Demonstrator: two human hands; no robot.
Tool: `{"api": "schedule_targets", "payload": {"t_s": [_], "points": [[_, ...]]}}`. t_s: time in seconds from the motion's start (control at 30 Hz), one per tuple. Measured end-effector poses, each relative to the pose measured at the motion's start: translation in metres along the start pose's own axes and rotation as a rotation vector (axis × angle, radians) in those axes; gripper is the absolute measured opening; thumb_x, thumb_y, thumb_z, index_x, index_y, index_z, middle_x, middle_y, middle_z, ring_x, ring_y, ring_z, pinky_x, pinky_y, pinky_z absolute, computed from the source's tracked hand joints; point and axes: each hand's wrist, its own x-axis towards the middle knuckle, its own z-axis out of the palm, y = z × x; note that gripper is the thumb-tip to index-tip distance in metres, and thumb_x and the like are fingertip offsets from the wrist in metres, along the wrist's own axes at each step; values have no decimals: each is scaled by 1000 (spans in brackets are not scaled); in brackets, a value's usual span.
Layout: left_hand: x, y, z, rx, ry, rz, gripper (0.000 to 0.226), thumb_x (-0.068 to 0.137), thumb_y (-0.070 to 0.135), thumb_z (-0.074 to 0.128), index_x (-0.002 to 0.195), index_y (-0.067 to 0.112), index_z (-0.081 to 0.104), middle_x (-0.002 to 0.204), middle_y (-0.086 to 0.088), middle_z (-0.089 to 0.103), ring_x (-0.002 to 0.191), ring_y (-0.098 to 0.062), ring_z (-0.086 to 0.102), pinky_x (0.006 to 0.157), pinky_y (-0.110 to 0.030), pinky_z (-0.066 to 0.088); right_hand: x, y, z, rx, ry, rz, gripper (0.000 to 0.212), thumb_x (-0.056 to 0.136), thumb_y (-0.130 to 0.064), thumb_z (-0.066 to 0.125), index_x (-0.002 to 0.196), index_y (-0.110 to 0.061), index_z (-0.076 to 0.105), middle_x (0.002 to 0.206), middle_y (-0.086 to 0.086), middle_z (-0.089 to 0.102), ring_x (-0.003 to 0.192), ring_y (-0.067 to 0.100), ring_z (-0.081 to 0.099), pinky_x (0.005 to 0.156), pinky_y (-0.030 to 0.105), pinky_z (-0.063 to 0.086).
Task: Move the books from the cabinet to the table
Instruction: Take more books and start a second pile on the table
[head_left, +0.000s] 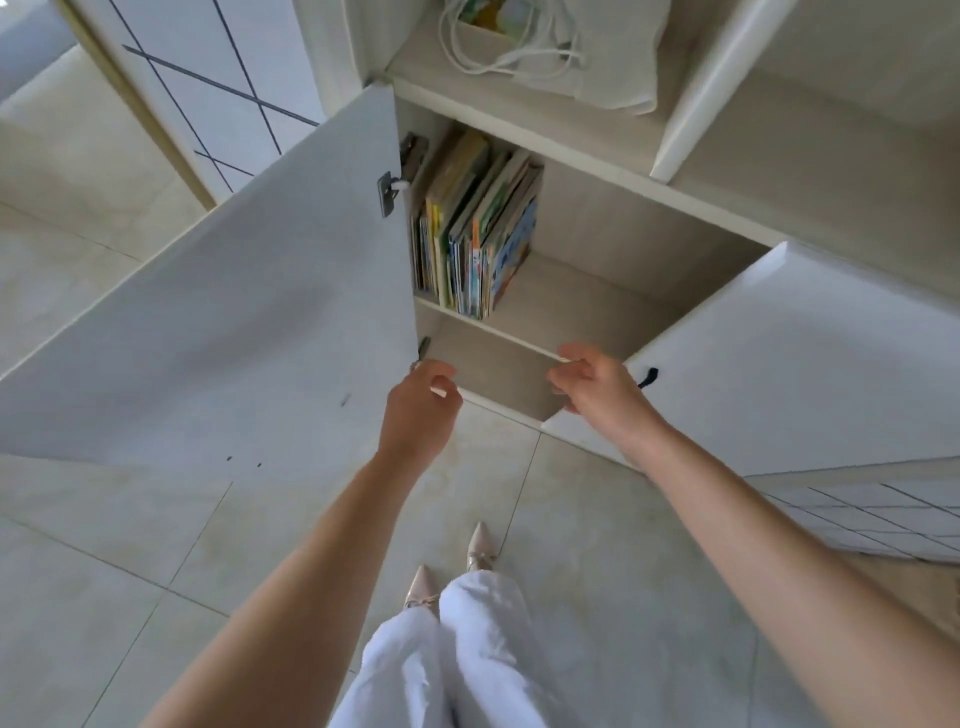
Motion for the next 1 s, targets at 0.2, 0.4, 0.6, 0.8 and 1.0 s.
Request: {"api": "schedule_targets", "payload": {"t_s": [0.2,0.4,0.6,0.8,1.0], "points": [[74,-1,30,-53,38,-21,25,89,8,55,111,16,64,102,1,66,85,-16,63,77,-22,46,109,-19,5,-33,-83,-49,29,91,-25,57,119,-17,53,117,5,61,110,20,59,100,45,48],[146,-18,55,-51,78,-9,27,89,9,58,116,15,61,112,0,65,88,-14,62,81,-29,52,193,-45,16,-29,-65,-16,29,95,-18,53,115,3,54,117,23,60,110,37,59,94,53,50],[200,-10,70,-108,165,76,36,89,6,57,124,14,57,125,-2,59,103,-13,59,90,-27,50,252,-79,22,229,-148,127,64,86,-49,62,137,-18,39,130,9,51,111,35,57,90,52,53],[216,-5,98,-191,213,202,39,87,2,55,126,11,56,121,-8,67,110,-23,64,87,-42,58,290,-112,33,297,-149,227,45,85,-16,64,123,-17,40,120,16,52,108,45,57,84,61,53],[222,-10,114,-248,248,196,50,86,3,57,133,15,43,132,-4,59,106,-14,60,85,-29,57,296,-116,43,164,-141,197,12,80,-3,48,87,-12,45,101,18,56,95,43,61,73,59,57]]}}
